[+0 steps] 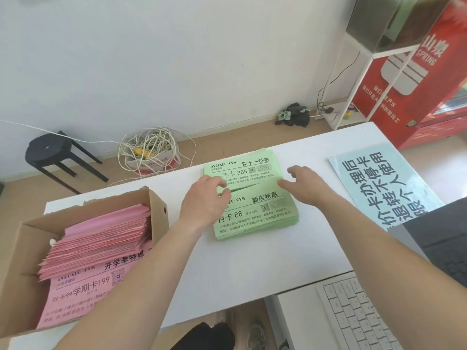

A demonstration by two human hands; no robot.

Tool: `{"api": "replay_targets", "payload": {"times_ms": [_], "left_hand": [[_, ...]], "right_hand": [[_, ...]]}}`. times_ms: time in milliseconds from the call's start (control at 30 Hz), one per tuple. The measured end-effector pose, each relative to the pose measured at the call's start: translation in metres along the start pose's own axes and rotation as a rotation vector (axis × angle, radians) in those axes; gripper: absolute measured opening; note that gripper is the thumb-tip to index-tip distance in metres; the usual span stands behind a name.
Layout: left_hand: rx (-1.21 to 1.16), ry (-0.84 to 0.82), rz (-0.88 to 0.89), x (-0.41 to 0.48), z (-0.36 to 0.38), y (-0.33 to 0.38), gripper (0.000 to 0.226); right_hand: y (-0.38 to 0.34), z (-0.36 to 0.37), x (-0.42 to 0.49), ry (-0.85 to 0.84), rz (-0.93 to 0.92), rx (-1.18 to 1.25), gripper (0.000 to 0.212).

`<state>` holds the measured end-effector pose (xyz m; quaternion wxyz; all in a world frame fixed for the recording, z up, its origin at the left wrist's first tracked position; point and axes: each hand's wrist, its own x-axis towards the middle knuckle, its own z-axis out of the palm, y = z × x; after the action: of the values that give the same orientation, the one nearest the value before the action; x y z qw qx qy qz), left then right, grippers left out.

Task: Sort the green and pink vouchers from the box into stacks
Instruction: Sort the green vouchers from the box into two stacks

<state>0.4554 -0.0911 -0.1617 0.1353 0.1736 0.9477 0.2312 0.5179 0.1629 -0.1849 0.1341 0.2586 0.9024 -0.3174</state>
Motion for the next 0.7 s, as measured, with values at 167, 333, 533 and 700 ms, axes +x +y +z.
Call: {"api": "replay_targets", "payload": {"times_ms": [167,333,533,700], "left_hand": [[0.125,-0.086,0.144,0.074,0.027,0.014,0.036],[0.208,-0.153,0.262,0.112,0.044,0.007,0.051],[0.08,-0.132,0.274,0.119,0.052,-0.012,0.046],[0.032,-0.153,0.267,0.124,0.051,-0.015,0.041]], "right_hand": [[-0.028,-0.001,0.048,0.026,0.101,0.024,0.059],[-0.047,0.015,0.077,0.015,0.194,0.014,0.052],[-0.061,0.031,0.094,0.07,0.346,0.063,0.049],[-0.06,0.021,0.109,-0.029,0.391,0.101,0.05]]}}
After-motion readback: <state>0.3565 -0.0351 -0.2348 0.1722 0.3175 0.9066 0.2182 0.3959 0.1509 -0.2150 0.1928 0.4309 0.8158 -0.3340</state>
